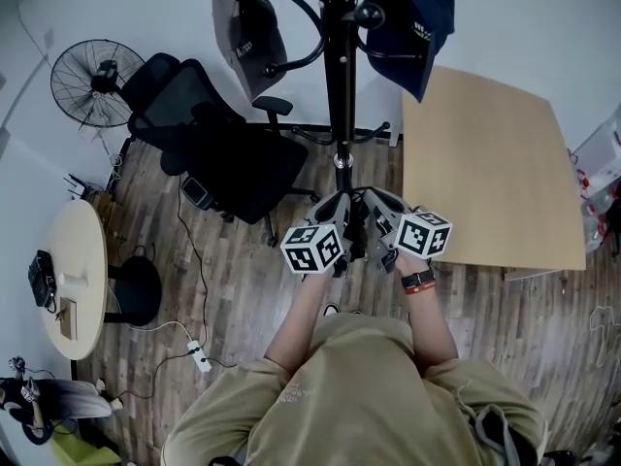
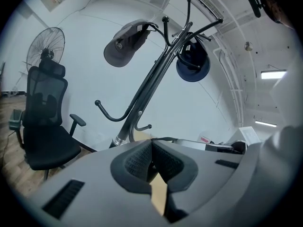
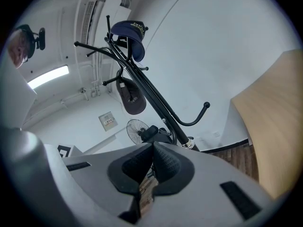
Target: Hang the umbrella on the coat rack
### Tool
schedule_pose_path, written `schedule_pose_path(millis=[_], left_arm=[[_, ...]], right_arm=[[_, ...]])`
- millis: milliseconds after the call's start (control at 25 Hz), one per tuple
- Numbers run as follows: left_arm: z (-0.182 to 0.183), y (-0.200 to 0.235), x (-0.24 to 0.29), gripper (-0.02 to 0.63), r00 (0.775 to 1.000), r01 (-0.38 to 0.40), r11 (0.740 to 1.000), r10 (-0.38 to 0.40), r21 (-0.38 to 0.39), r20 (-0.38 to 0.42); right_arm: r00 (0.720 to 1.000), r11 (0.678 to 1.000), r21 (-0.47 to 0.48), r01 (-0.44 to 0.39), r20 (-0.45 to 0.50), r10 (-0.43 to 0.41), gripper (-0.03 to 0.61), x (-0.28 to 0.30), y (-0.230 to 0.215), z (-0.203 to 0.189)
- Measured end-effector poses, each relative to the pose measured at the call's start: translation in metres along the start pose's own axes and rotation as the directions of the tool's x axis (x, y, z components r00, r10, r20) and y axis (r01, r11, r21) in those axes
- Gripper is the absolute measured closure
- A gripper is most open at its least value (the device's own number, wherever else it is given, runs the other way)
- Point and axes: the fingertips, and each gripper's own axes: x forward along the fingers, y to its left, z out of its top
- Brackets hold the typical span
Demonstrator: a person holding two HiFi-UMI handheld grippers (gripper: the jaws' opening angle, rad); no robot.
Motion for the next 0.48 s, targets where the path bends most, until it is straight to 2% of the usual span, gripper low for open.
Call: schedule_pose_path(millis=[480], left_arm=[[0.001, 0.014, 0.014, 0.591, 1.000, 0.000, 1.000, 0.000, -0.008, -0.015]], right_arm=[[1.000, 1.000, 0.017, 0.023, -0.008, -0.023, 0.561, 0.015, -0.014, 0.001]])
